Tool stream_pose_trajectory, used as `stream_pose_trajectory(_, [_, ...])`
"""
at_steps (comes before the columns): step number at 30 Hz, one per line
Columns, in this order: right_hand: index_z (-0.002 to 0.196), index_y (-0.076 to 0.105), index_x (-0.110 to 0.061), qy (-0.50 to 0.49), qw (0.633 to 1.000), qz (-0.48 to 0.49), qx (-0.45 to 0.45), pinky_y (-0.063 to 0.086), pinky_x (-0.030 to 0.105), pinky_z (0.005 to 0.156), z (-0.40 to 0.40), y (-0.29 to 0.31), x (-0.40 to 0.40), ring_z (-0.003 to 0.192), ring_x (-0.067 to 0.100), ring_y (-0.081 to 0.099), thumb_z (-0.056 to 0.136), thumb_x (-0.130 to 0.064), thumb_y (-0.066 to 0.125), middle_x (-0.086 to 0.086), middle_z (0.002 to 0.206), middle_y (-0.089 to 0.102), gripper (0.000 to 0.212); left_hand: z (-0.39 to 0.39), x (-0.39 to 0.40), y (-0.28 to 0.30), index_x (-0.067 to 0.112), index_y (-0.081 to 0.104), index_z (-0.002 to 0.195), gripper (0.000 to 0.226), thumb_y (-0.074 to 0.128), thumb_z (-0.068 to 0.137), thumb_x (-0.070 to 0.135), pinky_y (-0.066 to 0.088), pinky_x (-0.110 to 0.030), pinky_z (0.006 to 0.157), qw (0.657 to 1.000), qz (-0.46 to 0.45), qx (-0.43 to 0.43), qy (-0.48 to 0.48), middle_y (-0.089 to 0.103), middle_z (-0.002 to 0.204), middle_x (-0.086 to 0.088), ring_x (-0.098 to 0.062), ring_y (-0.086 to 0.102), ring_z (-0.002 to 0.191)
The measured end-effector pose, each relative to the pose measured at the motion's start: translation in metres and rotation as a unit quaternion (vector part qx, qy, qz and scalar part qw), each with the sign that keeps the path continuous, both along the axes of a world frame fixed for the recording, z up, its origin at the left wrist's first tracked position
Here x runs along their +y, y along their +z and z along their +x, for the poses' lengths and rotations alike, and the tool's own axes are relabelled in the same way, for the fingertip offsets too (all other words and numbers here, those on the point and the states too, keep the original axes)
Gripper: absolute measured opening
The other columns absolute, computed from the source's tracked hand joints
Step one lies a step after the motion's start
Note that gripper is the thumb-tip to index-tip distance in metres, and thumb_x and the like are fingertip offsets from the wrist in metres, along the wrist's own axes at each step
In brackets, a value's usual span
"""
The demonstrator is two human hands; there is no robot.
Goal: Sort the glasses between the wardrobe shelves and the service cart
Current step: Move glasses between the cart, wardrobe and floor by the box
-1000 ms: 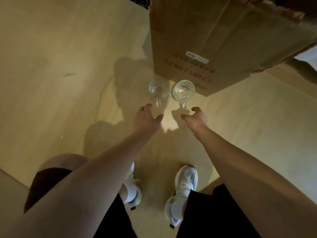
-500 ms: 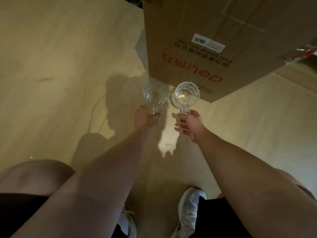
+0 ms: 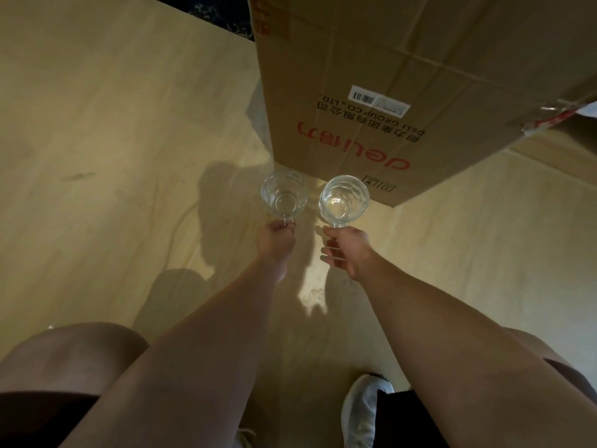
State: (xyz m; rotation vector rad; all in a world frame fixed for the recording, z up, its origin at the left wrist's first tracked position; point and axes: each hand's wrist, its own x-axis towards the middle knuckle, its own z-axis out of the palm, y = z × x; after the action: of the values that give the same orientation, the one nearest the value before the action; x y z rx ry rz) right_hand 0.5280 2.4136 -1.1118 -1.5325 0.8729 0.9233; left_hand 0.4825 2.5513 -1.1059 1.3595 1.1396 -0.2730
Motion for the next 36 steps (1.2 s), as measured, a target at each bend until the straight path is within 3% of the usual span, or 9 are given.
stream_pose_trajectory(2, [0.096,0.069,-0.01,-0.021,1.0,-0.011,-0.002,0.061,0.052,0.085,-0.001,-0.001,-0.002,0.076,0.024,0.062,0.084,-0.019,0.082,0.007,0.081,0.062,0.019,0.002,0.001,0.002,0.02,0.063,0.087,0.021,0.049,0.095,0.007,0.039,-0.027,0.057,0.999,-0.035,0.002,0.003,0.059,0.083,0.003,-0.014,0.055,0.073])
stream_pose_trajectory(7, [0.093,0.064,-0.01,-0.051,0.999,-0.012,-0.004,0.059,0.039,0.072,-0.005,0.003,0.005,0.059,0.022,0.055,0.083,-0.026,0.084,0.008,0.068,0.058,0.028,0.008,-0.006,0.011,0.012,0.058,0.087,0.013,0.053,0.098,0.007,0.048,-0.036,0.074,0.999,-0.004,-0.038,-0.002,0.061,0.092,-0.007,-0.023,0.059,0.082])
stream_pose_trajectory(11, [0.091,0.065,-0.012,-0.061,0.998,-0.021,0.01,0.053,0.033,0.059,-0.005,0.021,0.015,0.049,0.018,0.05,0.084,-0.036,0.083,0.004,0.059,0.054,0.032,0.001,-0.005,0.029,0.01,0.059,0.092,0.012,0.051,0.101,0.007,0.051,-0.027,0.06,1.0,-0.009,-0.02,-0.001,0.064,0.094,-0.007,-0.017,0.061,0.07])
stream_pose_trajectory(14, [0.091,0.063,-0.018,-0.023,0.999,-0.033,0.034,0.049,0.025,0.046,-0.014,0.056,0.013,0.041,0.015,0.048,0.085,-0.039,0.082,0.001,0.05,0.056,0.028,-0.02,0.0,0.065,0.01,0.059,0.097,0.013,0.048,0.102,0.006,0.052,-0.03,0.06,0.999,-0.011,0.002,-0.038,0.068,0.094,-0.005,-0.018,0.067,0.069])
stream_pose_trajectory(16, [0.096,0.065,-0.018,0.011,0.998,-0.049,0.04,0.048,0.027,0.047,-0.028,0.094,0.005,0.041,0.014,0.048,0.085,-0.038,0.082,-0.002,0.045,0.056,0.028,-0.034,0.001,0.103,0.01,0.059,0.095,0.013,0.049,0.102,0.005,0.051,-0.032,0.06,0.999,-0.028,0.014,-0.044,0.067,0.093,-0.007,-0.02,0.068,0.066])
stream_pose_trajectory(19, [0.105,0.065,-0.013,0.038,0.998,-0.042,0.035,0.042,0.03,0.048,-0.048,0.164,-0.006,0.048,0.019,0.045,0.085,-0.034,0.082,0.005,0.061,0.057,0.033,-0.051,0.001,0.172,0.012,0.058,0.09,0.014,0.051,0.102,0.008,0.05,-0.031,0.059,0.998,-0.024,0.03,-0.057,0.066,0.091,-0.007,-0.016,0.067,0.06])
stream_pose_trajectory(27, [0.089,0.059,-0.012,0.077,0.997,-0.013,0.028,0.041,0.03,0.048,-0.062,0.389,-0.015,0.05,0.02,0.038,0.086,-0.029,0.083,0.007,0.065,0.044,0.03,-0.057,0.002,0.394,0.018,0.057,0.087,0.018,0.048,0.103,0.014,0.048,-0.027,0.052,0.995,0.032,0.029,-0.093,0.064,0.087,-0.001,-0.013,0.064,0.056])
stream_pose_trajectory(33, [0.108,0.06,-0.01,0.085,0.996,0.003,-0.022,0.044,0.026,0.045,-0.051,0.543,-0.022,0.048,0.018,0.04,0.088,-0.031,0.081,0.005,0.064,0.043,0.036,-0.033,0.008,0.557,0.018,0.055,0.081,0.023,0.05,0.101,0.009,0.033,-0.017,0.033,0.993,0.053,0.049,-0.091,0.054,0.067,0.0,-0.01,0.049,0.031])
stream_pose_trajectory(36, [0.112,0.059,-0.011,0.09,0.994,0.005,-0.055,0.043,0.026,0.044,-0.037,0.609,-0.028,0.046,0.016,0.04,0.087,-0.032,0.081,0.003,0.061,0.042,0.039,-0.021,0.008,0.631,0.015,0.064,0.086,0.021,0.054,0.102,0.024,0.036,-0.02,0.039,0.989,0.098,0.032,-0.103,0.06,0.067,0.001,-0.015,0.054,0.041])
